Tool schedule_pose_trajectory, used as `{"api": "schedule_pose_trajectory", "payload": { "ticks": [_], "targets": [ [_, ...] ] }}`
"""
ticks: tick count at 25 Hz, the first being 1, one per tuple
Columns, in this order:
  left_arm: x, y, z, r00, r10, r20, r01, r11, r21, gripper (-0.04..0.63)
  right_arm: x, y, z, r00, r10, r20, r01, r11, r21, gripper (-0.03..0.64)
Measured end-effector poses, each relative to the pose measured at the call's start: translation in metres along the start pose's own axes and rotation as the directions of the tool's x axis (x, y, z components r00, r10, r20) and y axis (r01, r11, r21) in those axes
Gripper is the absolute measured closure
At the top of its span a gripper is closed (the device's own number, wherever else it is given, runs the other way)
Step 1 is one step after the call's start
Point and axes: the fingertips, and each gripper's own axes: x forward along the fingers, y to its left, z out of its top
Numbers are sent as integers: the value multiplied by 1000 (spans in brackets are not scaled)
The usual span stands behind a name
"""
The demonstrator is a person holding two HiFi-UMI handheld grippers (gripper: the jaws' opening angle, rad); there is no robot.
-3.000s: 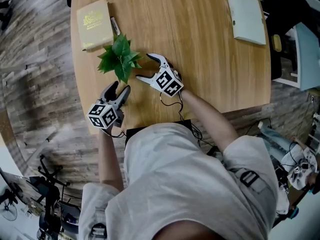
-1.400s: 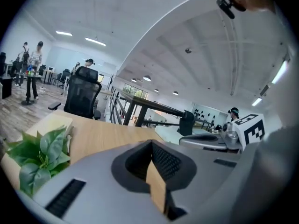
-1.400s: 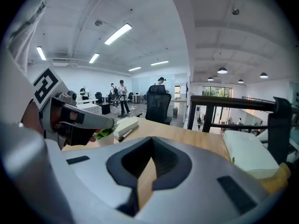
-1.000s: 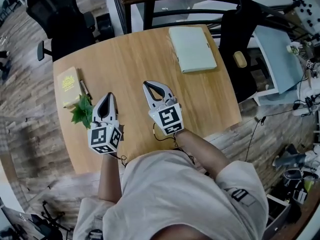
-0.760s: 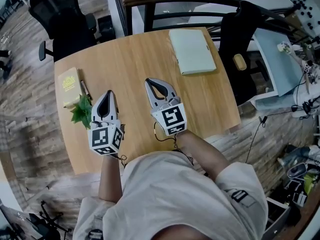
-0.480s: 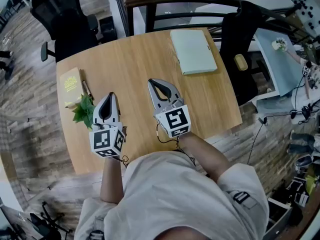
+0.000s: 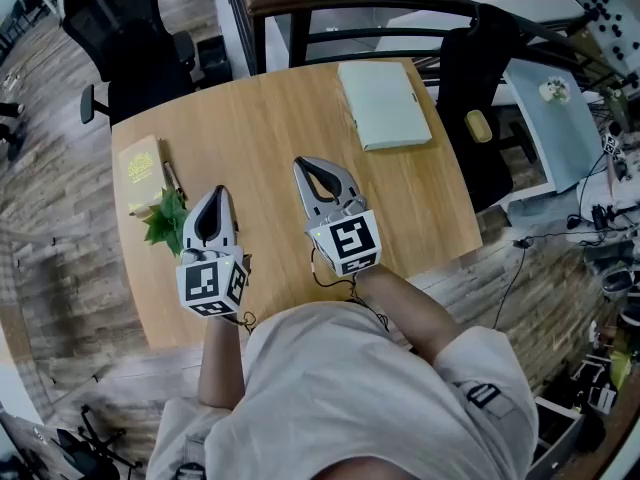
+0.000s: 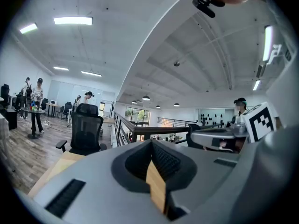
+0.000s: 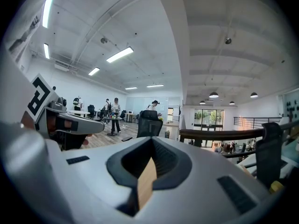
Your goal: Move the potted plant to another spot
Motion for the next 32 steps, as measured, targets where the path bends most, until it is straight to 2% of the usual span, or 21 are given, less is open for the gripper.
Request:
{"api": "schedule_pose_trajectory", "payload": {
  "ticks": [9, 32],
  "targets": [
    [-3, 0, 3, 1000, -9, 5, 9, 1000, 16, 583, 1, 7, 9, 1000, 17, 21, -17, 1000, -2, 614],
    [-3, -9, -3, 1000, -24, 1, 24, 1000, 13, 583, -14, -7, 6, 999, -26, 19, 26, 1000, 4, 614]
  ]
}}
